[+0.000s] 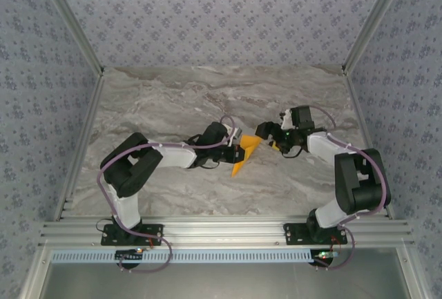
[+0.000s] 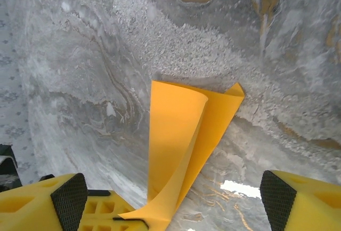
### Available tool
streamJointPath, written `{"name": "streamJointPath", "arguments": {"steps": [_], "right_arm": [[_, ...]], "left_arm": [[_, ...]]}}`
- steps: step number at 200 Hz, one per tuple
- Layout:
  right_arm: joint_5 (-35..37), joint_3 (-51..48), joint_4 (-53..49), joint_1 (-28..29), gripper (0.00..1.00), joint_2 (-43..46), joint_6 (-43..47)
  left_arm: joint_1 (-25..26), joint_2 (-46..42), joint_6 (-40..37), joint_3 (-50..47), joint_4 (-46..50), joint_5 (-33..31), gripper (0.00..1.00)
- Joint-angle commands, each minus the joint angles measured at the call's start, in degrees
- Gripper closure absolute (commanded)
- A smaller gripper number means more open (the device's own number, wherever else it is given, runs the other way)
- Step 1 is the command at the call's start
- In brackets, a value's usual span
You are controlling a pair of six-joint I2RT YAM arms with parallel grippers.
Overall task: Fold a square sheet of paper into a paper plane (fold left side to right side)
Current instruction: Fold the wing for the fifth time at the center of the table.
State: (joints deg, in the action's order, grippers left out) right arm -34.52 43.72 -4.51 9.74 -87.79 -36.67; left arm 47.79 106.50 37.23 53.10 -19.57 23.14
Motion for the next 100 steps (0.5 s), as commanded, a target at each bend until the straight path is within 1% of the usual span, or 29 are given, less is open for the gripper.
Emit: {"name": "streamJointPath", "arguments": {"steps": [1,57,100], "right_arm": [[-3.38,-0.75,7.18,0.06,0.11,-1.73,-5.13],[-3.29,0.95,11.29,1.75,0.11,-7.21,-7.97],[-2.13,3.47,9.88,2.64,0.11,-10.18,-7.07]], "left_arm": [[0.51,0.13,2.34,2.25,-2.00,-0.07,1.00],[0.64,1.07,2.55,3.41,-1.08,-0.46,1.00],[0.64,1.41,2.58,3.76,-0.79,-0.37,1.00]]}}
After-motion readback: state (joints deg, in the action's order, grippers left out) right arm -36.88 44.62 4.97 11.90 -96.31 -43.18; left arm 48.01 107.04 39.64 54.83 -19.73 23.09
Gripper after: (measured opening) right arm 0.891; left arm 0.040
